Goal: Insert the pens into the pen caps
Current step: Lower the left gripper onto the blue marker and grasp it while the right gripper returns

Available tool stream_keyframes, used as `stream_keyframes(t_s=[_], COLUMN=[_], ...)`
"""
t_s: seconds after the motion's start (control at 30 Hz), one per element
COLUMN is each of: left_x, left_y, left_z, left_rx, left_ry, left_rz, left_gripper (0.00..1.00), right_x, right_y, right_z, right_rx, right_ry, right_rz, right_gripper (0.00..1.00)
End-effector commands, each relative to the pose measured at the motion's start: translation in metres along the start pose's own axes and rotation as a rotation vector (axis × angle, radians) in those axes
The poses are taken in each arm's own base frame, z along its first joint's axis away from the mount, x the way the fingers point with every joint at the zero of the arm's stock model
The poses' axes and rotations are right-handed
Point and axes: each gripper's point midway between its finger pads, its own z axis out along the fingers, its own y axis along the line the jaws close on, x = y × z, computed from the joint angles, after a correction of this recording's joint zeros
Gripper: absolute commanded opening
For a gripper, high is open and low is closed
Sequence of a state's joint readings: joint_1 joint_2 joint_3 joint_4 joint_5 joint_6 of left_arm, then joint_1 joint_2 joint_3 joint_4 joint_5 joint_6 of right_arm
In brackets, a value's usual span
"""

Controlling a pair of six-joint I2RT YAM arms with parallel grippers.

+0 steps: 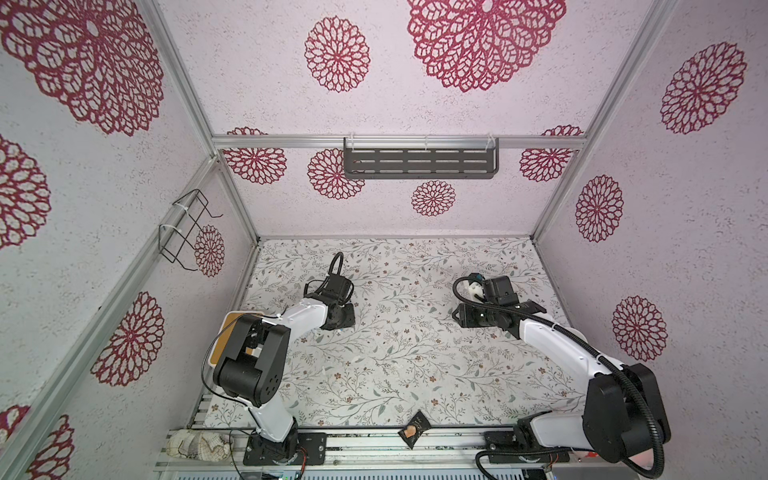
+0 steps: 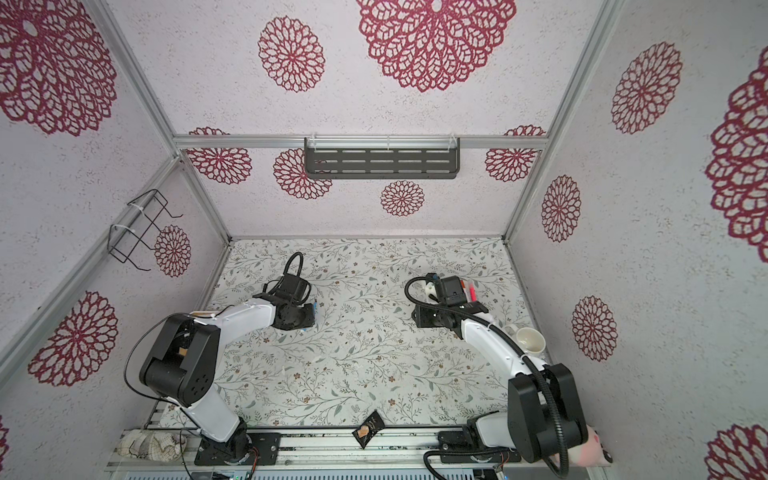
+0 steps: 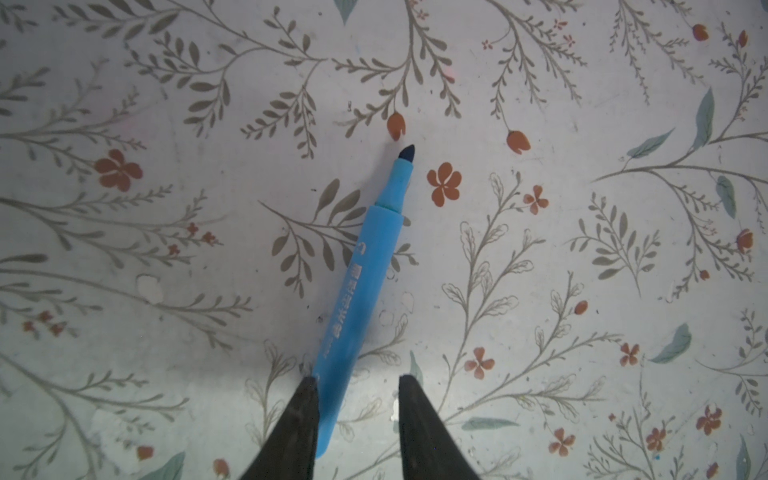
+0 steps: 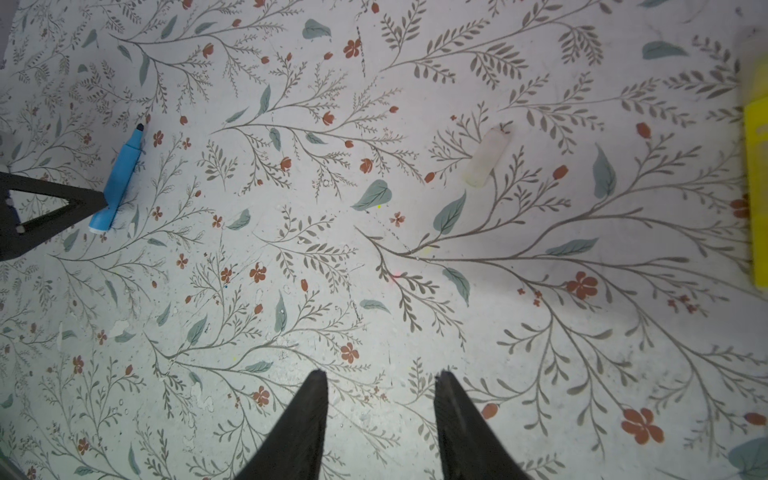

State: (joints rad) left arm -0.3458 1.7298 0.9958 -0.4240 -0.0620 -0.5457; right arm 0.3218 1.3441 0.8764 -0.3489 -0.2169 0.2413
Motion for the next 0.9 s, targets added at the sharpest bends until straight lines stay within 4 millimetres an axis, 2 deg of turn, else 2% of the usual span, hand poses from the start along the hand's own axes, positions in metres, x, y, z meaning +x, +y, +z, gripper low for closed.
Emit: stream_keyframes(t_s=[0.0, 0.3, 0.87], left_x=[-0.003, 0.007, 0.02], left_y=[0.002, 0.01, 0.005], left_z=[0.004, 0.008, 0.015], left_rx=[-0.011, -0.04, -0.021], left_ry=[0.005, 0.023, 0.073], left_rz=[0.005, 0.007, 0.015], left_gripper=[0.35, 0.34, 0.32], right_x=[-0.011, -0.008, -0.011], right_y=[0.011, 0.011, 0.015], right_z=[-0.011, -0.013, -0.025], right_rx=[-0.04, -0.048, -0.06], right_ry=[-0.06, -0.071, -0.107], right_rz=[0.009, 0.022, 0.028], right_gripper=[0.46, 0.46, 0.47])
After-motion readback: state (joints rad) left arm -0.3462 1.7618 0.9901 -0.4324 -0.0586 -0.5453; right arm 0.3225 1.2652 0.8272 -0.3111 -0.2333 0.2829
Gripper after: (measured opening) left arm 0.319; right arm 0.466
